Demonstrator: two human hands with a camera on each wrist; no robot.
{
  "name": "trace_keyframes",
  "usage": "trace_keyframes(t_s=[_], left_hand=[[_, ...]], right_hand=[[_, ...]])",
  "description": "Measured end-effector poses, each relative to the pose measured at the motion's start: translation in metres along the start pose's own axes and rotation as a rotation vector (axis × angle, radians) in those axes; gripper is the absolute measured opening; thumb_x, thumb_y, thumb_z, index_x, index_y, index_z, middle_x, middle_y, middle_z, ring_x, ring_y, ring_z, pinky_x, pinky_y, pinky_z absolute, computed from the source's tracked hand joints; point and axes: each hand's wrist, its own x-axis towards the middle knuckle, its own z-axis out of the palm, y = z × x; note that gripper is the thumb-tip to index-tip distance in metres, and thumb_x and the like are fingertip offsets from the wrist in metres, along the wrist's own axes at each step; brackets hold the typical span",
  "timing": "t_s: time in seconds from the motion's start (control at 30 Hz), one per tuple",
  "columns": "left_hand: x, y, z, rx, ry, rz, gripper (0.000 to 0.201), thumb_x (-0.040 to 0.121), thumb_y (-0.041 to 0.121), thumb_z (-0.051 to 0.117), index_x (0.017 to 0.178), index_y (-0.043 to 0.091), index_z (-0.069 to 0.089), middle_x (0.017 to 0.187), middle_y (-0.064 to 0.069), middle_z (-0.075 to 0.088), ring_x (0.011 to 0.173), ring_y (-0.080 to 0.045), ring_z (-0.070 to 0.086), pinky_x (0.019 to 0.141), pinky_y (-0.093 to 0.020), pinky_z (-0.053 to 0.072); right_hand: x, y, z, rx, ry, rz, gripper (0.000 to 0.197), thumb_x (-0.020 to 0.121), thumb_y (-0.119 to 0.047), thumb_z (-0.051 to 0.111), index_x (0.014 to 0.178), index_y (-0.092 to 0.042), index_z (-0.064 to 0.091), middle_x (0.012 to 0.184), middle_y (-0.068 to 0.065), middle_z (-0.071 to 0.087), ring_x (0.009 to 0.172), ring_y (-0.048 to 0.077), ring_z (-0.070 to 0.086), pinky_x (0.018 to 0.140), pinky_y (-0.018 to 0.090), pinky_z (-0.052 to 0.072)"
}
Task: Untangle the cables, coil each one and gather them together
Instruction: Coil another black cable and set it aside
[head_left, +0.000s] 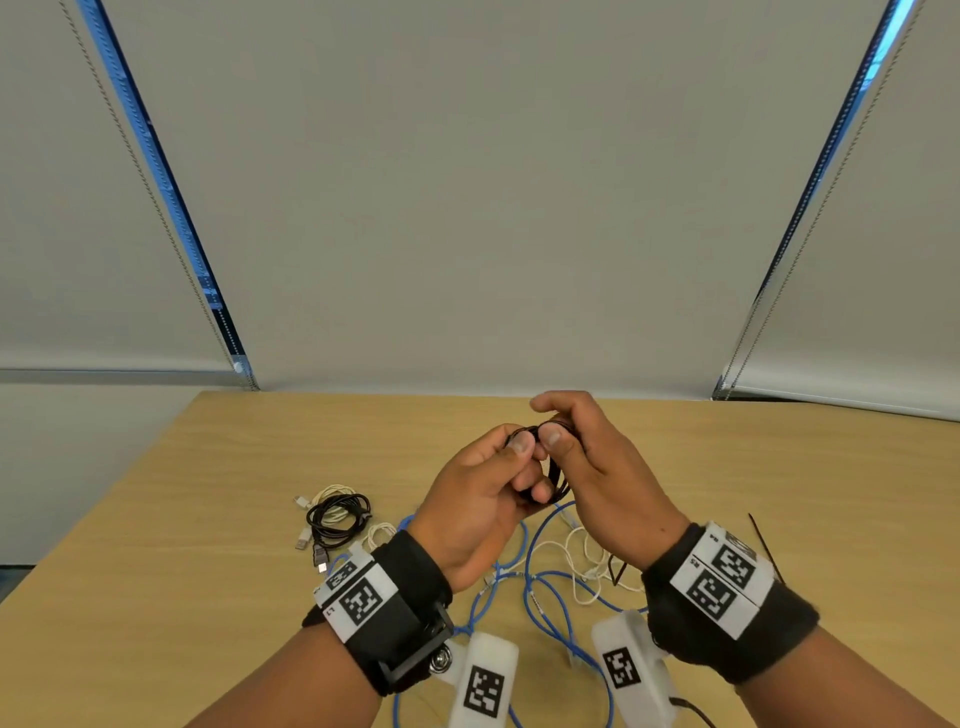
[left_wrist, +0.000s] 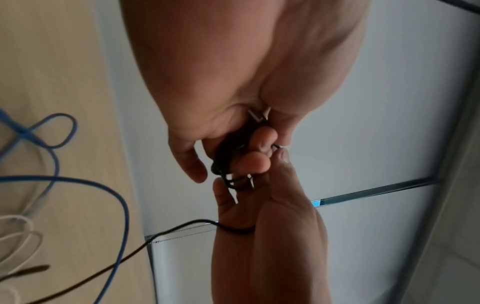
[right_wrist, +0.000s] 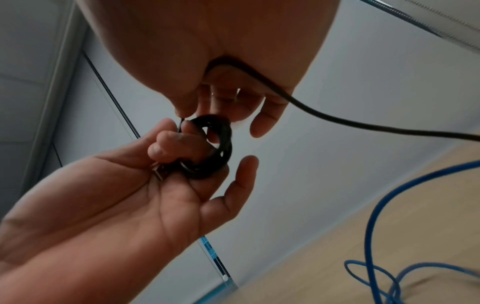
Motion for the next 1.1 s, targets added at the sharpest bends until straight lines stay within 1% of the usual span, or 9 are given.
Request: trace_keyframes(t_s=[0.23, 0.47, 0.6, 0.67, 0.77, 0.87, 0.93, 1.0, 1.1], left_hand=[[-0.004, -0.002, 0.001, -0.147, -0.039, -0.131, 0.023, 0.102, 0.030, 0.053, 0.088, 0.012, 0.058, 0.063, 0.000, 0.046, 0.063, -0.017, 0.053, 0.073, -0.035, 0.053], [-0.004, -0.004, -0.008, -0.124, -0.065, -0.164, 0.025, 0.096, 0.036, 0.060, 0.085, 0.013, 0.059, 0.062, 0.002, 0.040, 0.061, -0.017, 0.049, 0.075, -0.034, 0.049], [-0.002, 0.006, -0.016, -0.189, 0.017, -0.099, 0.029, 0.100, 0.036, 0.056, 0.082, 0.013, 0.057, 0.059, 0.001, 0.037, 0.056, -0.019, 0.050, 0.094, -0.053, 0.038], [0.001, 0.017, -0.019, -0.282, 0.065, -0.046, 0.031, 0.100, 0.036, 0.051, 0.079, 0.014, 0.055, 0.056, 0.002, 0.040, 0.057, -0.019, 0.054, 0.103, -0.057, 0.041], [0.007, 0.037, -0.026, -0.423, 0.116, 0.089, 0.034, 0.099, 0.040, 0.048, 0.075, 0.018, 0.057, 0.056, 0.003, 0.049, 0.069, -0.019, 0.068, 0.110, -0.056, 0.040], [0.013, 0.055, -0.032, -0.437, 0.101, 0.223, 0.036, 0.103, 0.043, 0.039, 0.079, 0.022, 0.055, 0.083, 0.002, 0.074, 0.102, -0.020, 0.074, 0.119, -0.054, 0.030], [0.014, 0.066, -0.034, -0.399, 0.094, 0.294, 0.031, 0.102, 0.044, 0.039, 0.082, 0.024, 0.052, 0.113, -0.003, 0.077, 0.122, -0.020, 0.066, 0.120, -0.051, 0.028], [0.017, 0.074, -0.038, -0.356, 0.114, 0.370, 0.026, 0.102, 0.041, 0.040, 0.085, 0.025, 0.051, 0.131, -0.007, 0.070, 0.131, -0.021, 0.059, 0.117, -0.050, 0.029], [0.024, 0.072, -0.042, -0.147, 0.245, 0.462, 0.021, 0.107, 0.031, 0.040, 0.101, 0.021, 0.057, 0.133, -0.006, 0.069, 0.129, -0.018, 0.061, 0.113, -0.044, 0.035]], right_hand=[[0.001, 0.005, 0.016, 0.139, 0.017, 0.039, 0.015, 0.103, -0.043, 0.039, 0.096, -0.033, 0.047, 0.064, -0.004, 0.063, 0.047, 0.010, 0.059, 0.047, 0.030, 0.052], [0.004, 0.011, 0.014, 0.074, 0.000, -0.017, 0.022, 0.105, -0.044, 0.040, 0.088, -0.031, 0.046, 0.066, -0.012, 0.060, 0.051, 0.005, 0.058, 0.047, 0.022, 0.048], [0.015, 0.018, -0.005, 0.078, 0.005, 0.061, 0.052, 0.095, -0.066, 0.036, 0.084, -0.016, 0.047, 0.065, -0.006, 0.050, 0.051, 0.007, 0.045, 0.048, 0.025, 0.037], [0.017, 0.029, -0.016, 0.131, -0.021, 0.157, 0.060, 0.095, -0.067, 0.037, 0.083, -0.009, 0.049, 0.064, 0.000, 0.049, 0.047, 0.011, 0.043, 0.045, 0.027, 0.036], [0.008, 0.047, -0.019, 0.119, -0.125, 0.259, 0.053, 0.095, -0.067, 0.038, 0.080, -0.020, 0.056, 0.059, -0.002, 0.053, 0.046, 0.015, 0.043, 0.045, 0.028, 0.039], [-0.006, 0.060, -0.007, 0.149, -0.204, 0.335, 0.048, 0.101, -0.060, 0.036, 0.080, -0.023, 0.059, 0.057, -0.003, 0.050, 0.046, 0.014, 0.039, 0.044, 0.027, 0.035], [-0.015, 0.060, 0.002, 0.139, -0.260, 0.313, 0.046, 0.102, -0.056, 0.036, 0.082, -0.022, 0.059, 0.056, -0.004, 0.047, 0.046, 0.012, 0.036, 0.045, 0.026, 0.033], [-0.023, 0.054, 0.010, 0.060, -0.334, 0.231, 0.040, 0.105, -0.049, 0.037, 0.087, -0.022, 0.060, 0.056, -0.009, 0.047, 0.048, 0.007, 0.039, 0.050, 0.023, 0.036], [-0.029, 0.034, 0.016, -0.048, -0.485, 0.156, 0.026, 0.107, -0.035, 0.043, 0.095, -0.028, 0.065, 0.068, -0.020, 0.056, 0.060, 0.000, 0.050, 0.062, 0.012, 0.040]])
